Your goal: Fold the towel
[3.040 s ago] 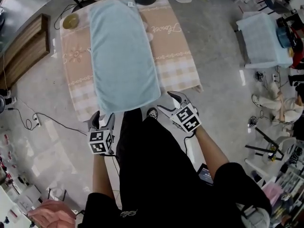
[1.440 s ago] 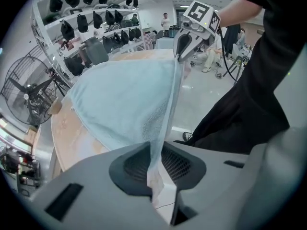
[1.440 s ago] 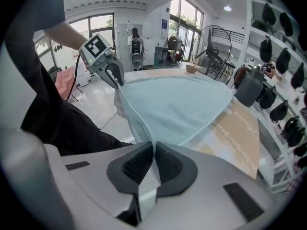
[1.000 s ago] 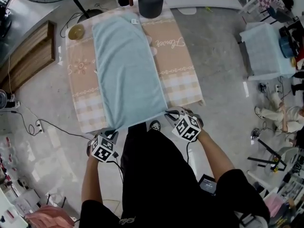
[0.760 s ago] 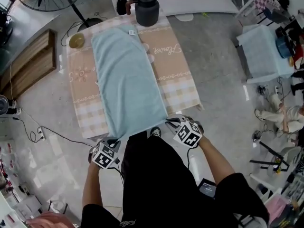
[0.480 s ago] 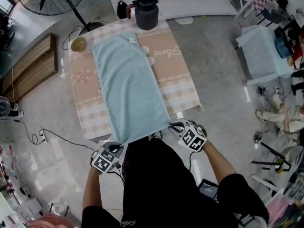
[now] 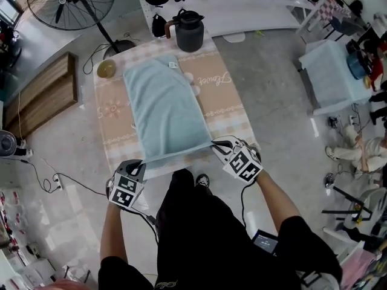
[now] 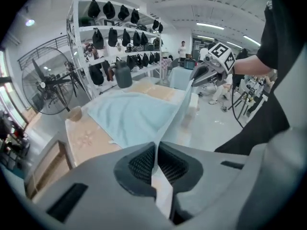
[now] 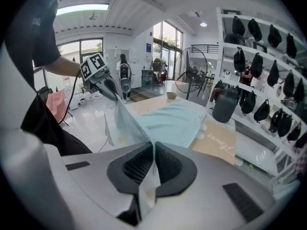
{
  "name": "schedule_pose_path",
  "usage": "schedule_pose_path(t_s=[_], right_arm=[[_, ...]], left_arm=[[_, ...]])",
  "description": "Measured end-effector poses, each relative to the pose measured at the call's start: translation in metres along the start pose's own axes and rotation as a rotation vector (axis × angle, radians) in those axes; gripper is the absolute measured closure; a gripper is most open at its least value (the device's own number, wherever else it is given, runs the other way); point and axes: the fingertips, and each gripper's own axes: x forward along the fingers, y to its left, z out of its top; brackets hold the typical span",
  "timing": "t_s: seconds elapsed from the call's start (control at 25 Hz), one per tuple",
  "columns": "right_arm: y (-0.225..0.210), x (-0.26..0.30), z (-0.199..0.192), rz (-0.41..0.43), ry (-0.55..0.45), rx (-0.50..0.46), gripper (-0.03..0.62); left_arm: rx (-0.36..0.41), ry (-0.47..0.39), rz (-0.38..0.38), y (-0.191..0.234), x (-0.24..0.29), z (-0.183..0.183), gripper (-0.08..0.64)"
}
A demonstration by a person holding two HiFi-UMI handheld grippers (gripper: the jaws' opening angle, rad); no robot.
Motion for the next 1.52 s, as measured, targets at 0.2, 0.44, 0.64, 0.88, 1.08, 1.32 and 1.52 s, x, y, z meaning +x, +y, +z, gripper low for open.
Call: schedule_pose_path(t_s=[0.2,0.44,0.64,0.88,1.08,1.32,1.52], right_arm=[[-0.046,0.016,0.044,-0.078,-0.029,-0.002,0.576],[-0.105,0.044,0.099,-0.15,-0.059,0.018,0.575],[-0.135,0.066,0.12,-0.197,-0.028,0.023,0.577],[-0.164,0.088,0.141,-0.239,-0.029,0.05,0.577],[-0.196,0.102,0.162,-0.251,-0.051,0.053,0.575],[-0.239,0.13,0.177,-0.237,-0.064,0.044,0.575],[-0.277,0.162,0.182,-0.203,-0.057,0.039,0.575]], left_arm=[[0.005,-0.079,0.067,0.059,0.003,0.038,0.546],[0.021,-0.152,0.106,0.125,0.015,0.069,0.546],[0.006,-0.196,0.096,0.169,0.026,0.089,0.546],[-0.019,-0.227,0.097,0.208,0.038,0.105,0.545],[-0.036,-0.238,0.13,0.24,0.046,0.123,0.546],[-0.059,-0.228,0.175,0.278,0.068,0.141,0.545],[-0.08,-0.211,0.215,0.319,0.092,0.159,0.545]])
